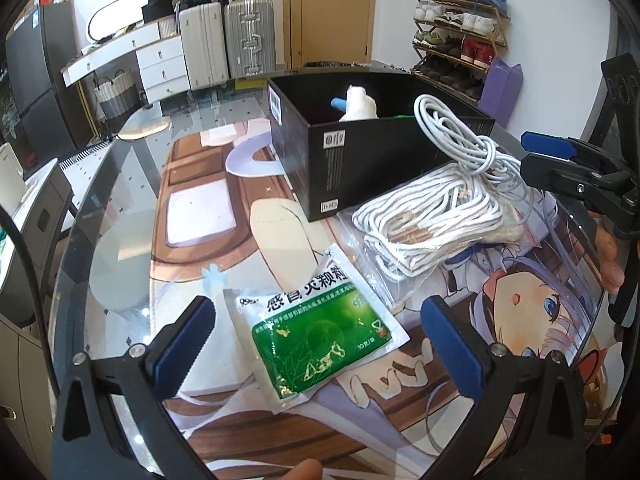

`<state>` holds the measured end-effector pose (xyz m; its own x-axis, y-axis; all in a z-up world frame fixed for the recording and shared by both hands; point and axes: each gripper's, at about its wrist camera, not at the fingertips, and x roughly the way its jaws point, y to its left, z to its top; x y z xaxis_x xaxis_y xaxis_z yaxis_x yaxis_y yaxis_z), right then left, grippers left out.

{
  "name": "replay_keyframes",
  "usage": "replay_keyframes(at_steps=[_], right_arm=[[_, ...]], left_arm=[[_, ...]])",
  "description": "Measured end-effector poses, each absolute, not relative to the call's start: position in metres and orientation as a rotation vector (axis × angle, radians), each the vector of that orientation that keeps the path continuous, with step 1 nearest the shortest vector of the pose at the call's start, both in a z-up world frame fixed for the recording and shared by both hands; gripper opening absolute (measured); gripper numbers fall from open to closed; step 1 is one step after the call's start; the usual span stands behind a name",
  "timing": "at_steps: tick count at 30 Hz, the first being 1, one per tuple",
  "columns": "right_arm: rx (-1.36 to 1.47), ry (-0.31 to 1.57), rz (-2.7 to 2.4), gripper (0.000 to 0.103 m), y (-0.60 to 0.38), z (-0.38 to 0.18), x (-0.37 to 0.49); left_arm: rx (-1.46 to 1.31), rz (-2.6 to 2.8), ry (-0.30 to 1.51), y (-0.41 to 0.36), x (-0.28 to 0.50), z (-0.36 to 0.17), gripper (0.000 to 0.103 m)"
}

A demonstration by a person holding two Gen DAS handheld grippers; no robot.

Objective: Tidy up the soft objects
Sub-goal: 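Lower the left tool to the green medicine packet while the right approaches the white cable coil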

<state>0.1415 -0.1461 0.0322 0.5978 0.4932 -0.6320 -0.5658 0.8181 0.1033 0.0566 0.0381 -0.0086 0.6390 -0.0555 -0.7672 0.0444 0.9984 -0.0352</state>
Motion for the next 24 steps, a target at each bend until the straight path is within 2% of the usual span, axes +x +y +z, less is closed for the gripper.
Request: replay_keyframes(at_steps=[8, 24], right_arm=[[-0.115, 0.705, 0.621, 0.102, -0.144, 0.03, 0.142], [-0.118, 0.717, 0.602, 0.102, -0.144, 0.025, 0.145]], left_arm=[[-0.07, -0.038, 0.895, 0.04, 0.061, -0.014, 0.103], [-0.009, -0.025, 0.958, 0.044, 0.061, -0.021, 0.103]])
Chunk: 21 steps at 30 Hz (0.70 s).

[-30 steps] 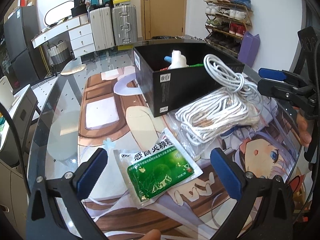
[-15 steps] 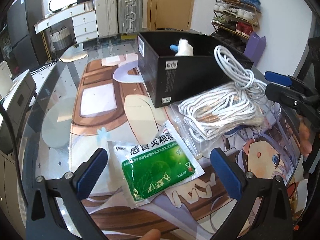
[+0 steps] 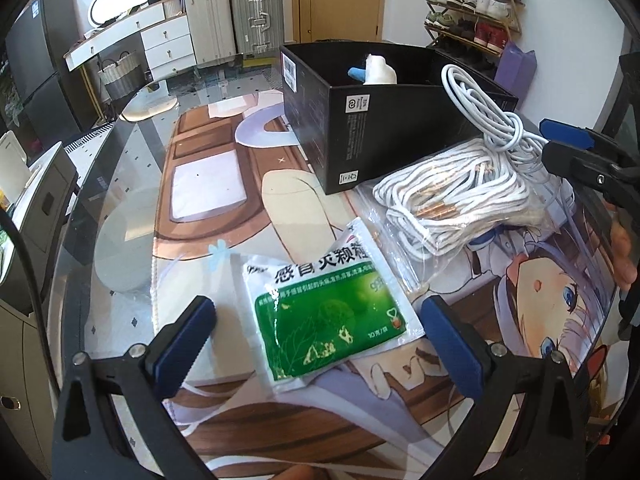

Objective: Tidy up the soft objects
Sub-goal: 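Lower the left tool to the green medicine packet while the right approaches the white cable coil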

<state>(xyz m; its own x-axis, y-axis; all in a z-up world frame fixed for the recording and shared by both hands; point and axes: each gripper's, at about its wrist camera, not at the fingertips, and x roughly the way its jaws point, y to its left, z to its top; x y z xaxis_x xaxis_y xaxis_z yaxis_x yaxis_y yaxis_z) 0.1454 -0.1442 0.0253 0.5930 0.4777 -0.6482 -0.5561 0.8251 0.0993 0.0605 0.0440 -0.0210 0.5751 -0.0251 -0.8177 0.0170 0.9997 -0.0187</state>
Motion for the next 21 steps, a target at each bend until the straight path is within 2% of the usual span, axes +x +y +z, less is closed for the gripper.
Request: replay_keyframes(at_steps=[10, 21], right_arm=[[-0.098, 0.763, 0.555, 0.102, -0.143, 0.014, 0.155], [-0.079, 0.791, 0.556, 0.102, -0.14, 0.004, 0.161]], left_arm=[[0.005, -0.039, 0.943, 0.043, 0.06, -0.02, 0.101], [0.031, -0.09, 0.898, 0.035, 0.054, -0.014, 0.07]])
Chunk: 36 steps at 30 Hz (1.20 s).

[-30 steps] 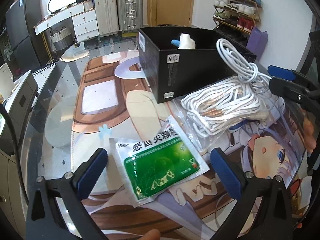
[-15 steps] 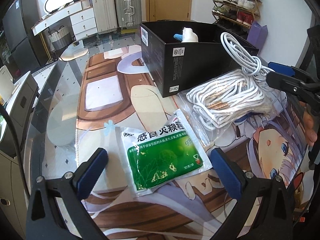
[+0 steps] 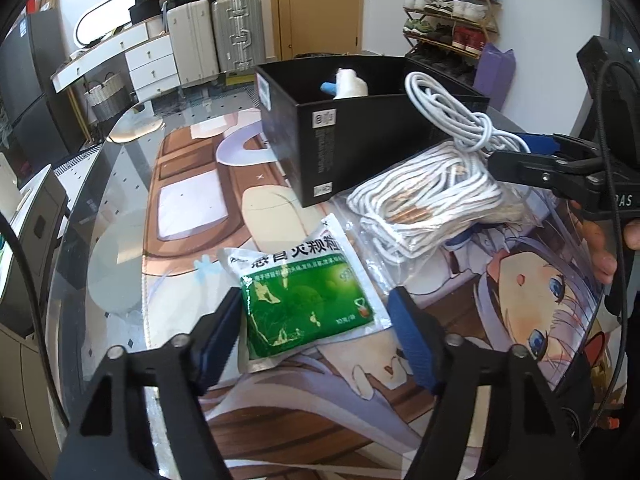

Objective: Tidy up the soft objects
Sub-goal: 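Lower the left tool to the green medicine packet while the right approaches the white cable coil, then grasp the green packet with the left tool while the right grasps the white cable coil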

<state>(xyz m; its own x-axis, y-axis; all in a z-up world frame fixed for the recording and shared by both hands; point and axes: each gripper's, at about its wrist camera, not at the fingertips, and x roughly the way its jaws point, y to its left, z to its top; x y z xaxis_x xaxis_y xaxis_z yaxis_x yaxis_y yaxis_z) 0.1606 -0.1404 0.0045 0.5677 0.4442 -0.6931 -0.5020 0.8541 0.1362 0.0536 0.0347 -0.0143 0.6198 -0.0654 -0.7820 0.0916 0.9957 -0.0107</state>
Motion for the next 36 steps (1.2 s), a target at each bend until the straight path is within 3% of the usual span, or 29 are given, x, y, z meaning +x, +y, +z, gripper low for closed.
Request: replay_keyframes(at_steps=[11, 23, 36], right_arm=[[-0.08, 0.788, 0.558, 0.102, -0.139, 0.004, 0.162], [-0.076, 0.793, 0.57, 0.102, -0.138, 0.004, 0.159], [-0.016, 0.807, 0.627, 0.102, -0.137, 0.003, 0.16]], left_arm=[[0.007, -0.103, 0.863, 0.038, 0.051, -0.005, 0.042], [-0.014, -0.105, 0.843, 0.044, 0.051, -0.002, 0.026], [-0.061, -0.105, 0.813, 0.05, 0.049, 0.004, 0.018]])
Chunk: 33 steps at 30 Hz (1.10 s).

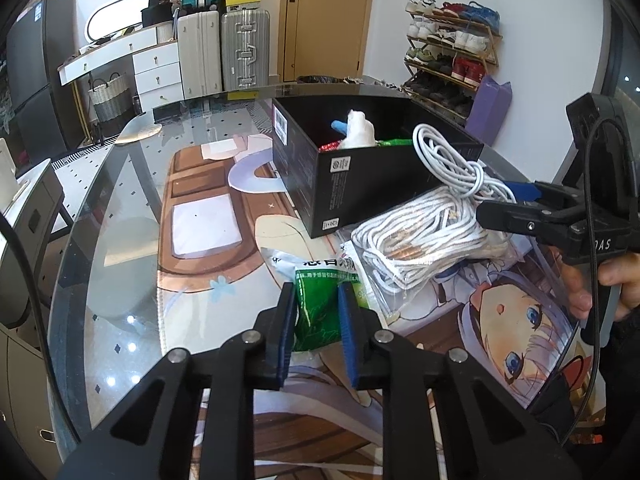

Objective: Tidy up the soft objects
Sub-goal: 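Grasp the green packet with the left tool while the right grasps the white cable coil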

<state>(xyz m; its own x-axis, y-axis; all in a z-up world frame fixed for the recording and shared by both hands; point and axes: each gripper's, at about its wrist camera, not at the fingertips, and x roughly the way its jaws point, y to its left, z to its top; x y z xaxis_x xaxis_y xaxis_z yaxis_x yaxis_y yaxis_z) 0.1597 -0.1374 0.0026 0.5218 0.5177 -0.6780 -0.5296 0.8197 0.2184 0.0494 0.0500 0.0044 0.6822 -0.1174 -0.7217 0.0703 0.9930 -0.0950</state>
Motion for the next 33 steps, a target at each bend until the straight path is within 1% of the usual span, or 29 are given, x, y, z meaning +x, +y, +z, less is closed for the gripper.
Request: replay_keyframes(at_steps=[1, 4, 12, 14, 15, 17, 19, 20, 21, 23, 33], right_arm=[[-0.012, 0.805, 0.631, 0.101, -0.137, 0.003, 0.159], [-0.004, 0.801, 0.637, 0.092, -0.136, 0.004, 0.159], [0.01, 0.782, 0.645, 0.084, -0.135, 0.005, 0.158], [0.004, 0.779, 0.646, 0.079, -0.133, 0.005, 0.157], [-0.003, 0.776, 0.645, 0.078, -0.132, 0.005, 0.157], [-0.007, 0.773, 0.648, 0.071, -0.131, 0.005, 0.156], [-0.011, 0.773, 0.653, 0.068, -0.13, 0.005, 0.155], [-0.015, 0.771, 0.654, 0.063, -0.13, 0.005, 0.155], [-0.018, 0.768, 0.662, 0.061, -0.13, 0.005, 0.155], [-0.032, 0.755, 0.67, 0.053, -0.129, 0.007, 0.152], [-0.074, 0.696, 0.691, 0.05, -0.128, 0.017, 0.139]], left_arm=[[-0.065, -0.106, 0.811, 0.05, 0.049, 0.005, 0.018], [-0.074, -0.109, 0.803, 0.052, 0.049, 0.007, 0.017], [-0.089, -0.112, 0.784, 0.053, 0.048, 0.011, 0.017], [-0.092, -0.112, 0.778, 0.053, 0.048, 0.012, 0.017], [-0.094, -0.114, 0.776, 0.053, 0.048, 0.013, 0.017], [-0.095, -0.115, 0.77, 0.054, 0.048, 0.015, 0.017], [-0.097, -0.118, 0.766, 0.054, 0.047, 0.016, 0.017], [-0.098, -0.118, 0.763, 0.054, 0.047, 0.016, 0.017], [-0.098, -0.117, 0.762, 0.055, 0.046, 0.017, 0.017], [-0.099, -0.117, 0.758, 0.056, 0.046, 0.018, 0.017], [-0.103, -0.118, 0.73, 0.057, 0.042, 0.028, 0.017]])
